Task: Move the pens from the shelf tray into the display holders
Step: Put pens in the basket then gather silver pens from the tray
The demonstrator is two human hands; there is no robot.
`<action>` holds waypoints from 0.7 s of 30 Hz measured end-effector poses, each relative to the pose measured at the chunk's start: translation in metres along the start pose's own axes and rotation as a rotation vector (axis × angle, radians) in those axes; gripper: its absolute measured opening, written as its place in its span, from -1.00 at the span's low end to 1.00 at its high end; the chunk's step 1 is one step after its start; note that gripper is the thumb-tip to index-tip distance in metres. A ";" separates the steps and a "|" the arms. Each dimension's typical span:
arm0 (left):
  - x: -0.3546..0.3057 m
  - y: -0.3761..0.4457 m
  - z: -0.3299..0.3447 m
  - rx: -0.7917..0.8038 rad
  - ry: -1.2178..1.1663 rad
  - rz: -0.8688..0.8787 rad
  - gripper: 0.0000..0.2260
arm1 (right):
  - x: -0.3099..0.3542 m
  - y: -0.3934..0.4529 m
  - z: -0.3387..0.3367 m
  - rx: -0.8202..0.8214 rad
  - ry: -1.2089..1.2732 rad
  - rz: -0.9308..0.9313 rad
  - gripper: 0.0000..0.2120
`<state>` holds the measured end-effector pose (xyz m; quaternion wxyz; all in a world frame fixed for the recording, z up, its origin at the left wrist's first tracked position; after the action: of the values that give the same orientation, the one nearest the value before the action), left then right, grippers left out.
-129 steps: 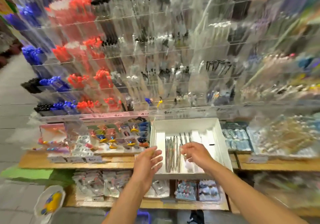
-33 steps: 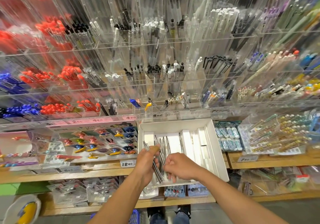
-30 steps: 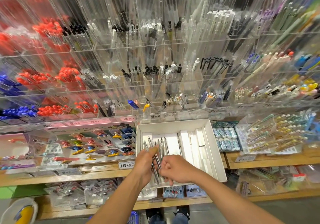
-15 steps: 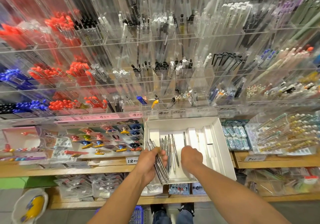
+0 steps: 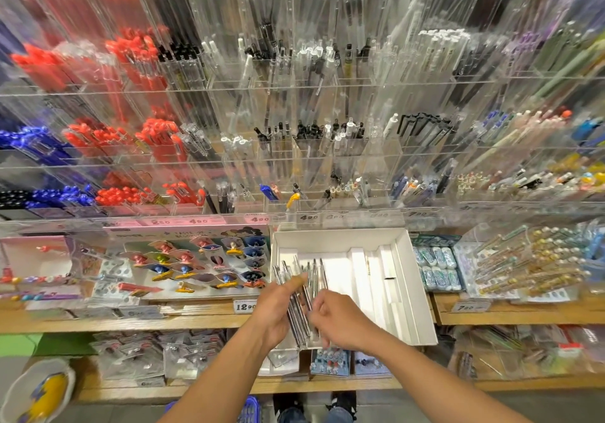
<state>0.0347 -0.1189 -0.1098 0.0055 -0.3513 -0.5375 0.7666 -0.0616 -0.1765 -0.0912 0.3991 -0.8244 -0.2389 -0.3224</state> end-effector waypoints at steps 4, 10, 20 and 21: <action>-0.003 0.001 -0.010 -0.075 0.003 0.007 -0.85 | 0.027 -0.015 0.017 0.008 0.010 -0.113 -0.84; -0.009 0.001 -0.028 -0.131 -0.049 0.013 -0.95 | -0.016 0.042 -0.005 -0.259 -0.105 0.108 -0.61; -0.004 -0.007 -0.039 -0.134 -0.050 0.021 -0.96 | -0.069 0.085 0.029 -0.264 -0.353 0.396 -0.82; -0.004 -0.007 -0.039 -0.135 -0.046 0.021 -0.95 | -0.069 0.085 0.029 -0.265 -0.341 0.409 -0.87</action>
<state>0.0563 -0.0852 -0.1086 -0.0385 -0.3386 -0.5842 0.7366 -0.0436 -0.2104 -0.1976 0.2987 -0.9427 -0.0870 -0.1206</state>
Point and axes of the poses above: each hand's wrist, its own y-axis towards the middle knuckle, its own z-axis out of the palm, x = y × z, the point moved 9 cm from there along y, towards the middle knuckle, and after that the axes turned 10 degrees about -x, right-handed, at the moved point
